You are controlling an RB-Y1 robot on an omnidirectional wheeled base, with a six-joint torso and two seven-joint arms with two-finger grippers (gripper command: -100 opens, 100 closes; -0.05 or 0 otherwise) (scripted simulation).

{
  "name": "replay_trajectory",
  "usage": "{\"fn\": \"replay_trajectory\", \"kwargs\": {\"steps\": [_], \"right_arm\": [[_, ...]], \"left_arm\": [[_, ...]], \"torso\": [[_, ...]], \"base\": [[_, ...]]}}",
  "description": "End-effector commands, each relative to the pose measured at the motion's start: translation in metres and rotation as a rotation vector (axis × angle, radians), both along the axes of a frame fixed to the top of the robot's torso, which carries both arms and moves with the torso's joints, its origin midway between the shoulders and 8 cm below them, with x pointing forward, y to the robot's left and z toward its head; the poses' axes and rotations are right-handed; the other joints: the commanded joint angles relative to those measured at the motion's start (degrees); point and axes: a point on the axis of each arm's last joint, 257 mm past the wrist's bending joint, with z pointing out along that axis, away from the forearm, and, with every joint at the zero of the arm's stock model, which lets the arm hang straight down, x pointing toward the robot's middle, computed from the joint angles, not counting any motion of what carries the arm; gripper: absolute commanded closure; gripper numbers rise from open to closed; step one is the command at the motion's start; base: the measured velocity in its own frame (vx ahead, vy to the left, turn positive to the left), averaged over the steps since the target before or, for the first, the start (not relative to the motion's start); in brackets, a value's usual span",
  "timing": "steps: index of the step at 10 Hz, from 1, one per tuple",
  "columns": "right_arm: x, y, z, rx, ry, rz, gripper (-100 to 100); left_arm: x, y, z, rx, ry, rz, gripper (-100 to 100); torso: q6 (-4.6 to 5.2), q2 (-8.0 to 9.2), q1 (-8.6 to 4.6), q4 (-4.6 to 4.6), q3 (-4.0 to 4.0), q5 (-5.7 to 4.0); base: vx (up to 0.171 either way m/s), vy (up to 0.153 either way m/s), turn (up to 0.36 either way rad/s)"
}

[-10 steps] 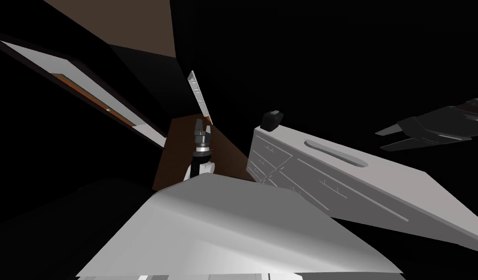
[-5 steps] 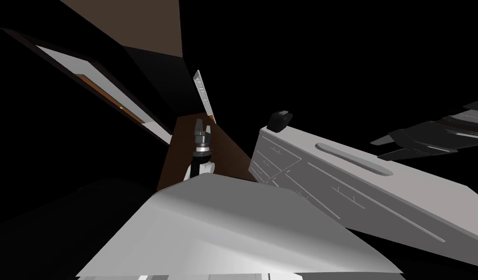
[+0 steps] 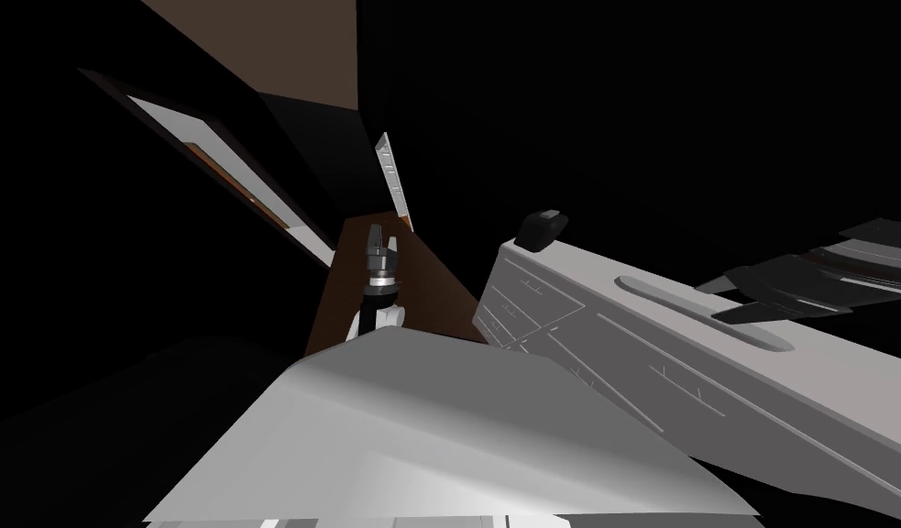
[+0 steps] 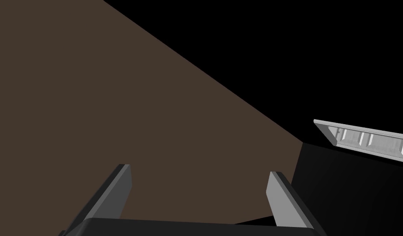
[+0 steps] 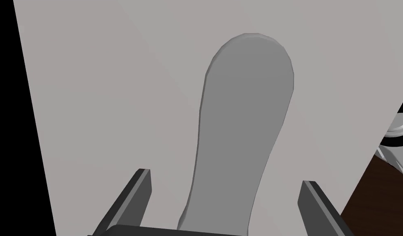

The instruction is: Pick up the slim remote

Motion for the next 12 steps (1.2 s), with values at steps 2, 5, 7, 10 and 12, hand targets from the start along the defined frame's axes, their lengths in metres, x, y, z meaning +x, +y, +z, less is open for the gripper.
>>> {"fn": "replay_trajectory", "kwargs": {"steps": [2,5,7,10,12], "right_arm": [[-0.002,-0.001,-0.004,0.002,0.008,-0.004,-100],[-0.014,-0.011,0.000,-0.007,0.004,-0.022,-100],[-0.035,-0.023,-0.007,-0.014,0.038,-0.052,-100],[-0.054,-0.036,-0.005,-0.018,0.026,-0.081,-100],[-0.062,-0.042,-0.005,-0.020,0.019,-0.091,-100]], "left_arm": [[0.000,0.000,0.000,0.000,0.000,0.000,0],[0.000,0.000,0.000,0.000,0.000,0.000,0],[0.000,0.000,0.000,0.000,0.000,0.000,0],[0.000,0.000,0.000,0.000,0.000,0.000,0],[0.000,0.000,0.000,0.000,0.000,0.000,0]], "torso": [[0.00,0.00,-0.04,0.00,0.00,-0.01],[0.01,0.00,-0.08,0.01,0.00,-0.02],[0.01,-0.03,-0.09,0.00,-0.01,-0.03],[0.01,0.00,-0.08,0.01,0.01,-0.02],[0.02,-0.03,-0.07,0.00,-0.01,-0.01]], "base": [[-0.004,0.013,0.021],[0.005,0.008,0.037],[0.010,0.013,0.057],[0.007,0.010,0.071],[0.012,0.014,0.044]]}}
